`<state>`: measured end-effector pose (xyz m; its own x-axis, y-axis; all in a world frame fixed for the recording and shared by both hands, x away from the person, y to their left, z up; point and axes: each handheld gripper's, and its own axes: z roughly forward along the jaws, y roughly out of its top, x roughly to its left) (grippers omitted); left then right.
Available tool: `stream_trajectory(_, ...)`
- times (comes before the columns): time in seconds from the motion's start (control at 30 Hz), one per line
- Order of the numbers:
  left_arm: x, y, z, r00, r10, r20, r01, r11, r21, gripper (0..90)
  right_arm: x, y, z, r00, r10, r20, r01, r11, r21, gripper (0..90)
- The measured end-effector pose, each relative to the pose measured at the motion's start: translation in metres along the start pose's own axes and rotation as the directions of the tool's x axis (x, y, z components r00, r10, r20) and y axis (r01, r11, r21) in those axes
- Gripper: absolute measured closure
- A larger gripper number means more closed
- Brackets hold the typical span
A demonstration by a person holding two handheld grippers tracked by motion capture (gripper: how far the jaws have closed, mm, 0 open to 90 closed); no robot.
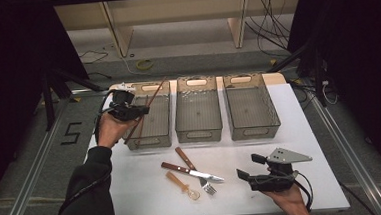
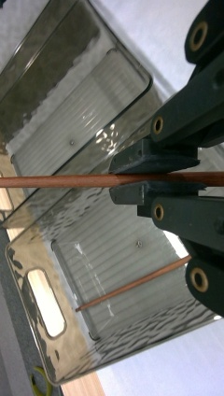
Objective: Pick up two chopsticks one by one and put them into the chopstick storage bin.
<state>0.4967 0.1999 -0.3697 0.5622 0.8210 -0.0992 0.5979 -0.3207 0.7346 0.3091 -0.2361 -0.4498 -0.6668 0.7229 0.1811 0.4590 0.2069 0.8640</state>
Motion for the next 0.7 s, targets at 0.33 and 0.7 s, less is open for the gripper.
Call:
stream_trajectory(0.33, 0.016, 0.003, 0.015, 0.9990, -0.042, -0.019, 0.042, 0.9990, 0.014, 83.7, 0.000, 0.000, 0.001, 1.0000, -0.002, -0.003, 0.002, 1.000, 0.003, 22.1)
stream_trajectory(0.7, 0.023, 0.009, 0.020, 0.9980, -0.052, -0.035, 0.053, 0.9986, 0.006, 83.7, 0.000, -0.001, 0.001, 1.0000, -0.002, -0.007, 0.002, 1.000, 0.005, 22.1)
